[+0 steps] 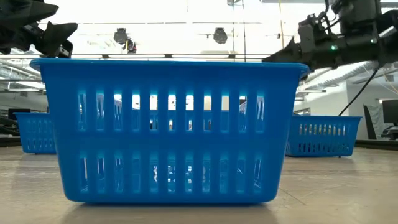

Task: Pick & Place School Supplies
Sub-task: Put the yellow crayon box into the top right blue bin

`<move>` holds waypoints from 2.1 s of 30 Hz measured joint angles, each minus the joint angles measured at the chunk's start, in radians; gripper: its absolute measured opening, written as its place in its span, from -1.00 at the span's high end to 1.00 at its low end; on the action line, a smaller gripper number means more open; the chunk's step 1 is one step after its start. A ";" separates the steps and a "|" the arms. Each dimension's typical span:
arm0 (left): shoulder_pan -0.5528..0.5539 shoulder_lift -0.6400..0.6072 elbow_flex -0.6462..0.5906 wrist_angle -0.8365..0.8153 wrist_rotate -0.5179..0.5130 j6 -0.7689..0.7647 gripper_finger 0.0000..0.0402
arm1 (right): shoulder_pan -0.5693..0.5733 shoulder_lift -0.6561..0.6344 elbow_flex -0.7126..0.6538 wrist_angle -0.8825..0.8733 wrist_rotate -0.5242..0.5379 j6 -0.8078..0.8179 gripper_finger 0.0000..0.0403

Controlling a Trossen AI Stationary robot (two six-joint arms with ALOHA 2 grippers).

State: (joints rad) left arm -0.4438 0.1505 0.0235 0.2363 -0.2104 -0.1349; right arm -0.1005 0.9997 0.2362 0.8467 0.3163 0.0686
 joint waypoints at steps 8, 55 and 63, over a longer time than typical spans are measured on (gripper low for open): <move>0.000 0.000 0.000 0.000 0.000 0.000 0.14 | -0.181 0.016 0.227 -0.664 0.206 0.019 0.01; -0.001 0.000 0.000 0.000 0.000 0.000 0.14 | -0.680 0.540 0.311 -0.668 -0.211 0.029 -0.33; -0.001 0.000 0.000 0.000 0.000 0.000 0.14 | -0.680 0.541 0.310 -0.674 -0.206 0.048 -0.10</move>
State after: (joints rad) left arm -0.4446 0.1504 0.0235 0.2360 -0.2103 -0.1352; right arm -0.7807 1.5402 0.5465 0.1730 0.1101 0.1162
